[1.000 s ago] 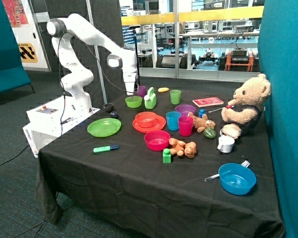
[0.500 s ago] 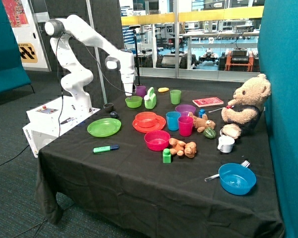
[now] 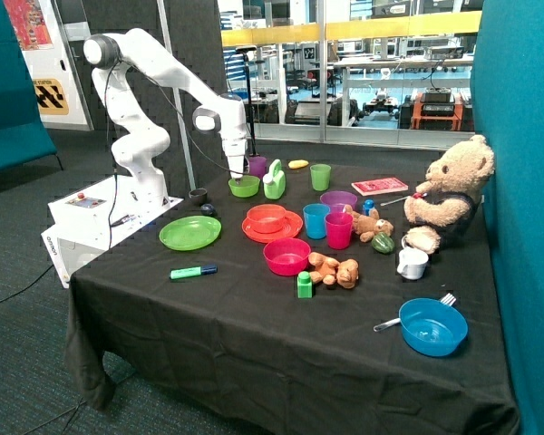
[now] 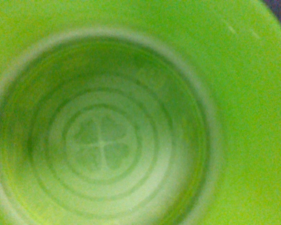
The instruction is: Place the bowls on the appropriate plate
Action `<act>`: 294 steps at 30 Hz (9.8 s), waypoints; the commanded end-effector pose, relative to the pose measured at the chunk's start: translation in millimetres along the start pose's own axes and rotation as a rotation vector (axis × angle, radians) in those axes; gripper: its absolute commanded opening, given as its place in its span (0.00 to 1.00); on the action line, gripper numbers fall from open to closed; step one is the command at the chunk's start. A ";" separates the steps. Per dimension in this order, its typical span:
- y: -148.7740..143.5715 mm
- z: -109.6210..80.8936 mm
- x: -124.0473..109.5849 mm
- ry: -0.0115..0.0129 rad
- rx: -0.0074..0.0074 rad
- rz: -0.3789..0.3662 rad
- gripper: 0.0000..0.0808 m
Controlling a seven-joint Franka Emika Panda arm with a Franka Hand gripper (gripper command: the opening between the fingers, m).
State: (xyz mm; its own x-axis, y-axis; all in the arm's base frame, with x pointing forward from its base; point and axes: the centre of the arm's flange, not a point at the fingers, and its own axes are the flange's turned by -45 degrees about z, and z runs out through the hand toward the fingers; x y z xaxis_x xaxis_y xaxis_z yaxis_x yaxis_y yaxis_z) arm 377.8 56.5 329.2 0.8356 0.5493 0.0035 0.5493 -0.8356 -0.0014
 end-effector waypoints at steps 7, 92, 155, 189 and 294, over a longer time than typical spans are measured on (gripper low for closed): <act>-3.7 26.4 2.1 -0.0035 -0.0014 0.011 0.63; 70.1 -18.1 11.2 -0.0033 -0.0018 0.222 0.00; 230.6 -2.5 -95.3 -0.0029 -0.0024 0.632 0.00; 241.9 -21.2 -106.7 -0.0029 -0.0025 0.644 0.00; 271.2 21.9 -181.6 -0.0029 -0.0025 0.660 0.71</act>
State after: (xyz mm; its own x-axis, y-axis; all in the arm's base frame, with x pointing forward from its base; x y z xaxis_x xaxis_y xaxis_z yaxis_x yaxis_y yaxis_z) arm 374.1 -272.3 305.7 0.9965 -0.0841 -0.0007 -0.0841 -0.9965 -0.0007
